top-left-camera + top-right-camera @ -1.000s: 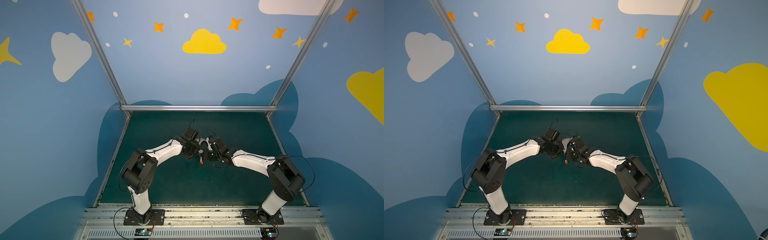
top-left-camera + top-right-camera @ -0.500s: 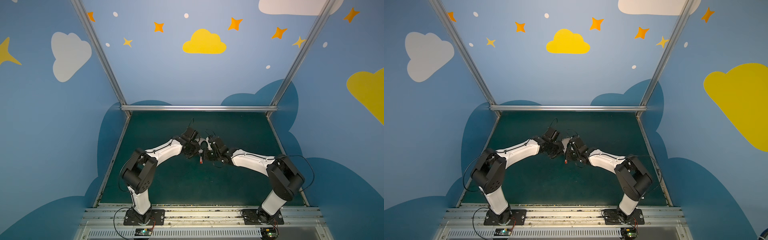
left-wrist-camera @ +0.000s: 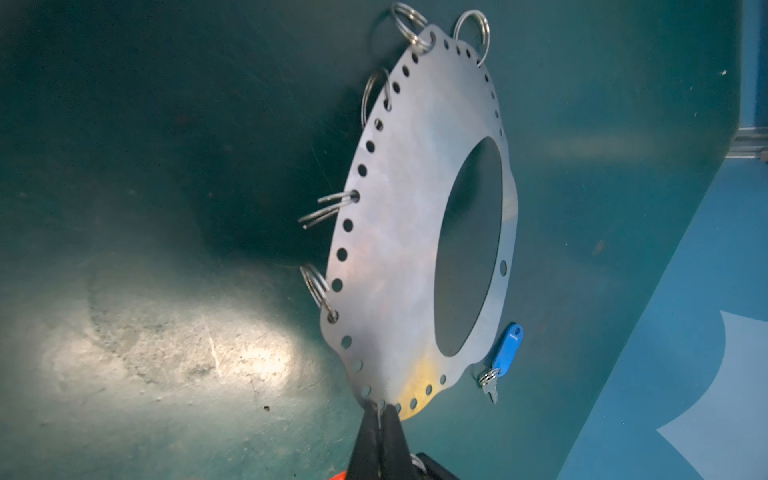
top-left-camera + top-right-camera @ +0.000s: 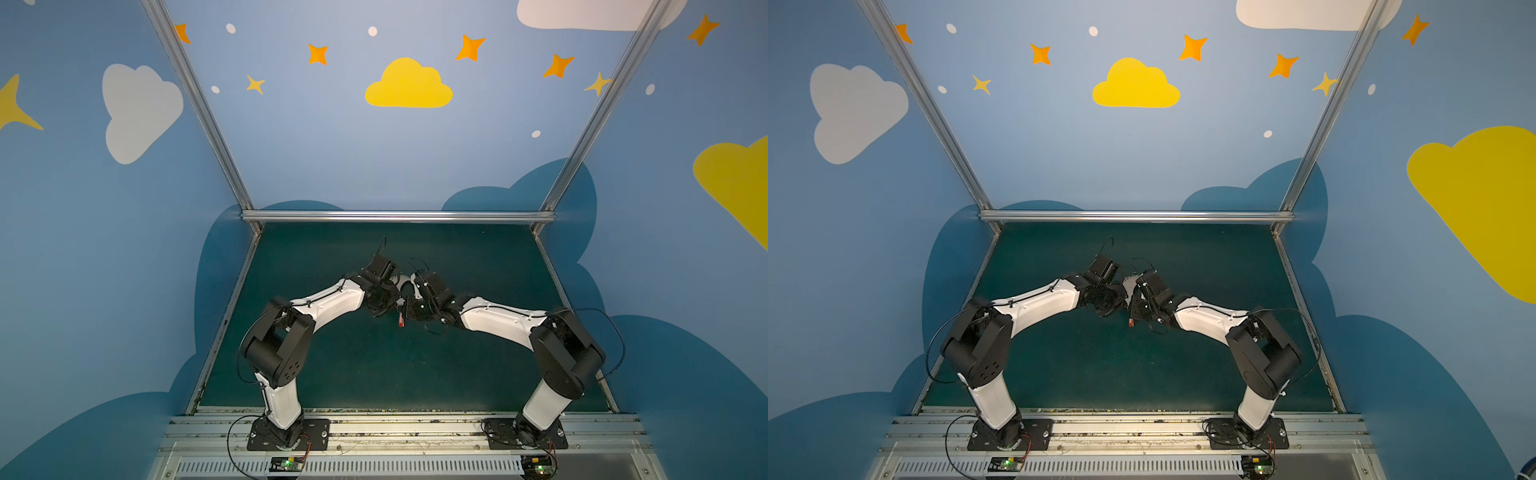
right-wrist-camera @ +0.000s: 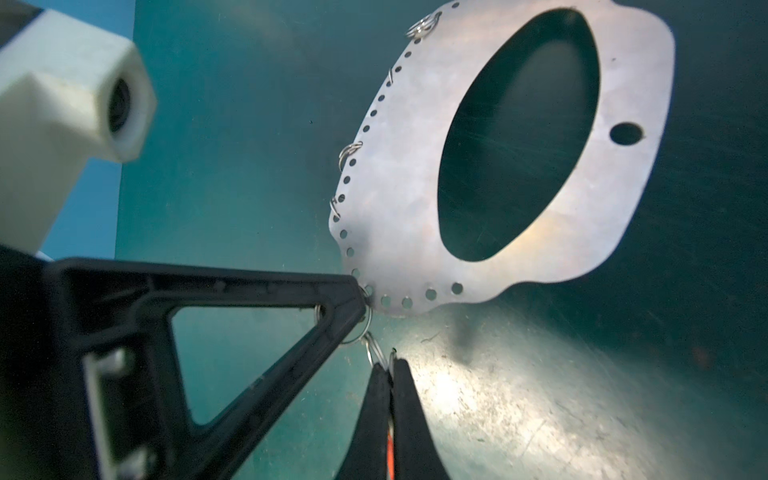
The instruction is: Put the keys on the keyring
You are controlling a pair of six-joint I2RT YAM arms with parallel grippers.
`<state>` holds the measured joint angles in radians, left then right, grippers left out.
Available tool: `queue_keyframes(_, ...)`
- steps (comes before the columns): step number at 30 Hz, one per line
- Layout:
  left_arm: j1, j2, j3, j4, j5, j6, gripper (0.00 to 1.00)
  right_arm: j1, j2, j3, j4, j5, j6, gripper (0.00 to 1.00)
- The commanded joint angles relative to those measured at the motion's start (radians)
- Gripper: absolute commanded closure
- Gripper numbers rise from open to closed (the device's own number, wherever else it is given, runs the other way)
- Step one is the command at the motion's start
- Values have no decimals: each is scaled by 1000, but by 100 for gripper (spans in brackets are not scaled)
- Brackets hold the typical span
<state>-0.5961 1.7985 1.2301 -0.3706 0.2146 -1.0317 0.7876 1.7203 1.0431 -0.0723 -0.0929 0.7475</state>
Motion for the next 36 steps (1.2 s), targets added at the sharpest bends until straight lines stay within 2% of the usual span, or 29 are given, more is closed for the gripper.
queue_keyframes(1,-16,-44,-10,47,24,-32,96,18,15,35,53,-18,15,100)
queue_keyframes(9,-19,-62,-30,66,11,-57,96,32,24,32,78,-45,10,100)
queue_keyframes(14,-16,-75,-36,48,5,-42,96,29,-16,-10,50,11,24,100)
queue_keyframes(15,-14,-78,-40,48,-28,-41,96,28,-28,-17,33,31,25,100)
queue_keyframes(20,-13,-87,-94,100,-17,-52,96,13,-100,-85,12,93,20,100)
queue_keyframes(27,-13,-54,-196,135,-18,-64,96,-2,-102,-153,20,77,29,100)
queue_keyframes(33,-13,-32,-199,112,-26,-41,96,-2,-97,-152,26,73,27,100)
queue_keyframes(35,-11,-24,-192,85,-37,-20,91,-1,-96,-152,28,70,27,100)
queue_keyframes(36,-10,-24,-189,72,-41,-12,81,-2,-96,-152,30,68,27,100)
